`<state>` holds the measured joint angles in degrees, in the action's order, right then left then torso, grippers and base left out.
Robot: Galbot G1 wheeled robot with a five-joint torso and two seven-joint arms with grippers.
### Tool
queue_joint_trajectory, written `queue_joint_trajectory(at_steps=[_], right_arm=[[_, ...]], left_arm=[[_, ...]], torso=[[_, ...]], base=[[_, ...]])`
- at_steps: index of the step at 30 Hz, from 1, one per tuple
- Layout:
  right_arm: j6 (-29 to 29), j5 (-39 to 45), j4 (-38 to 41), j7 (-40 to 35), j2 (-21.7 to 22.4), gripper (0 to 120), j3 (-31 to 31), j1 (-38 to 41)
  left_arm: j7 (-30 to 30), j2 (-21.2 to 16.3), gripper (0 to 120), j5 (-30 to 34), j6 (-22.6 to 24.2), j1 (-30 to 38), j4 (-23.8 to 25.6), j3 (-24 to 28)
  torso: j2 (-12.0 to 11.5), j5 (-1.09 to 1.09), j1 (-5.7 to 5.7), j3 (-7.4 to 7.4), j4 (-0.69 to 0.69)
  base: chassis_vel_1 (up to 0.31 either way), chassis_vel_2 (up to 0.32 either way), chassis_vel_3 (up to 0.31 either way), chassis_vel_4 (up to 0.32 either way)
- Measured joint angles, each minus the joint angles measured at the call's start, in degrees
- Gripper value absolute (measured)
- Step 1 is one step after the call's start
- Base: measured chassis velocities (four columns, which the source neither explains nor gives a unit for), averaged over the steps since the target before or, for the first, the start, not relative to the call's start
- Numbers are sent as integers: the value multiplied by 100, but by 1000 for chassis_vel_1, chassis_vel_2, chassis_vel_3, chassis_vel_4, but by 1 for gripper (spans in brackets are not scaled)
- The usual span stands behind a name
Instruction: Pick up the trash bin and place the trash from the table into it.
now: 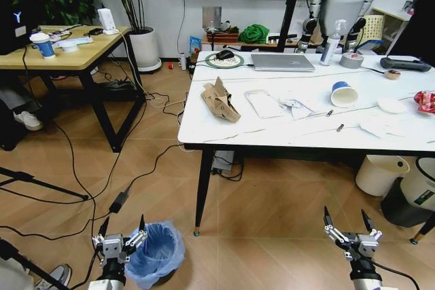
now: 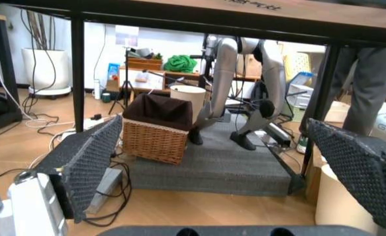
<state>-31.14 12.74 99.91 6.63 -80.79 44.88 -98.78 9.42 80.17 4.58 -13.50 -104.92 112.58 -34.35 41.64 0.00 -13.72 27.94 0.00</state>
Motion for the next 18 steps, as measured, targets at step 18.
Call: queue_joint_trajectory(at_steps=[18], right_arm=[[65, 229, -11, 50, 120, 100, -76, 83]], left_arm=[[-30, 226, 100, -116, -17, -75, 106, -96]], torso=[[-456, 0, 185, -271, 1]], base=[[0, 0, 0, 0]])
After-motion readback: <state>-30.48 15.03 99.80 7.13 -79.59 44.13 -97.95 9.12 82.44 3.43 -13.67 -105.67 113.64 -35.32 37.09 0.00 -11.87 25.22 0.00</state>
